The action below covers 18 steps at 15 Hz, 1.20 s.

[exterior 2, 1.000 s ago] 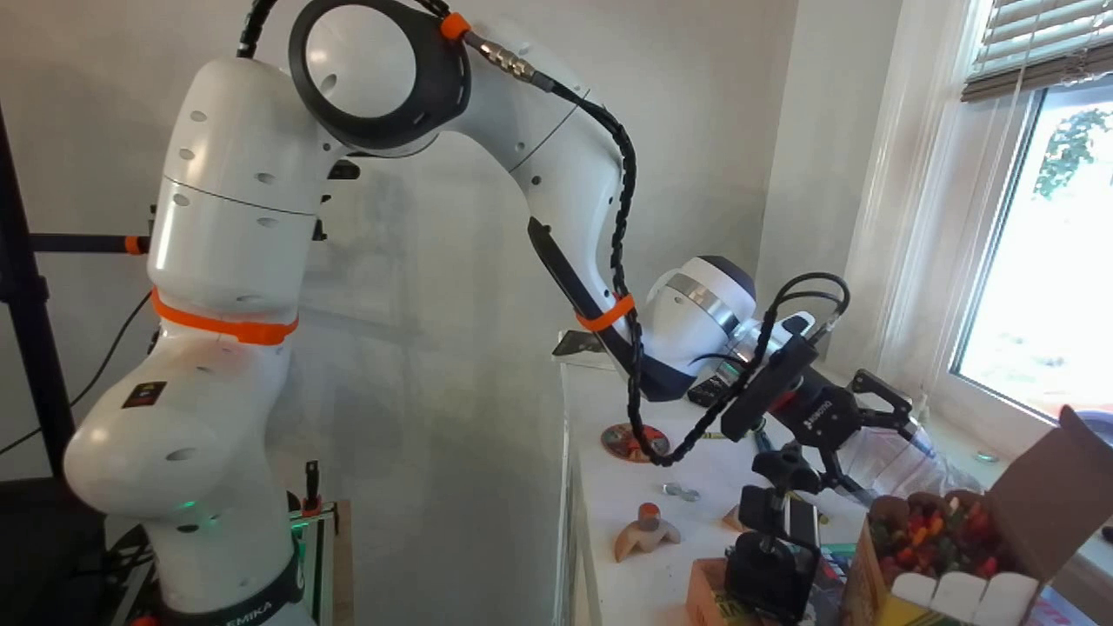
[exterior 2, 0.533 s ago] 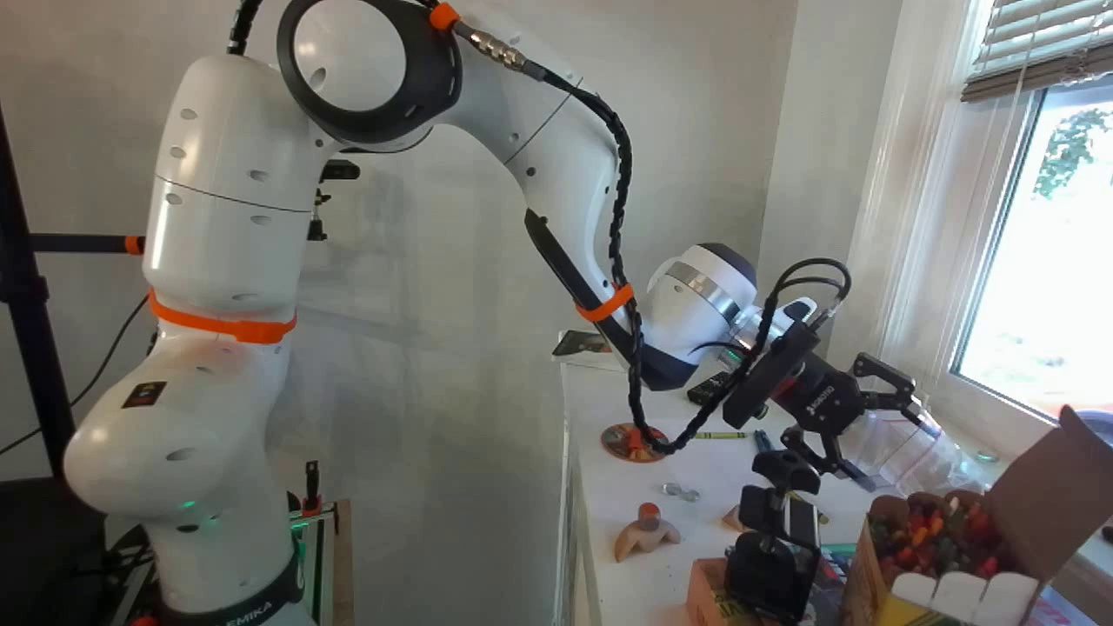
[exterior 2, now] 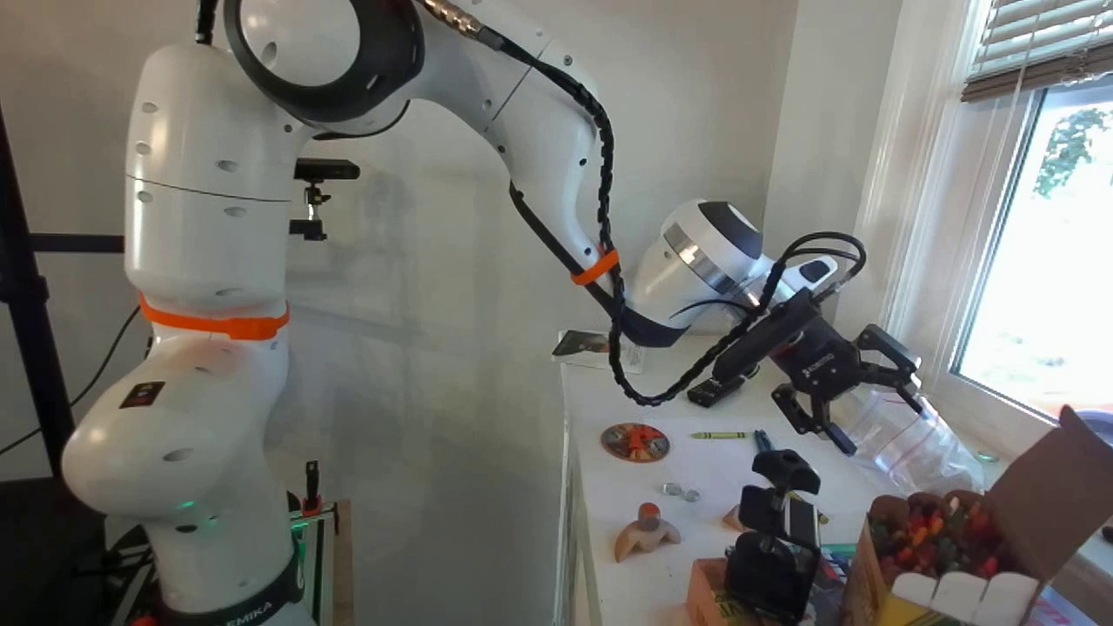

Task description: Put the plastic upright

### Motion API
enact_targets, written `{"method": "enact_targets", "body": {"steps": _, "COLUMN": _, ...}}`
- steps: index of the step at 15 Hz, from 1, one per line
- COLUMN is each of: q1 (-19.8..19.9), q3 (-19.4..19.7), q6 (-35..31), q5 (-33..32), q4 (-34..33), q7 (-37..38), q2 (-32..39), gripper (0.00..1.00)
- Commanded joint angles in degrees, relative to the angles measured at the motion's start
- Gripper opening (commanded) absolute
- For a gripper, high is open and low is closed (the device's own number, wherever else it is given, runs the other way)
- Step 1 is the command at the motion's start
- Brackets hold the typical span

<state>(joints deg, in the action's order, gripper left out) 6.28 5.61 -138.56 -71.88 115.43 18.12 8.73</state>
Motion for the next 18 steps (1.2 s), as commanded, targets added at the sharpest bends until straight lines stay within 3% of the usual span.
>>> {"method": "enact_targets", "body": {"steps": 1, "q1": 0.78, "q3": 0.08, "q6": -1.27, "q5": 7.88, "q4": 0.54, "q7": -4.8, "q2": -1.32, "gripper": 1.0}}
{"method": "enact_targets", "body": {"steps": 10, "q1": 1.3, "q3": 1.16, "q6": 0.99, "q5": 25.85, "q4": -0.36, "q7": -12.52, "q2": -2.37, "gripper": 1.0}}
{"method": "enact_targets", "body": {"steps": 18, "q1": 1.26, "q3": 2.19, "q6": 5.66, "q5": 35.46, "q4": -6.44, "q7": -16.68, "q2": -3.47, "gripper": 1.0}}
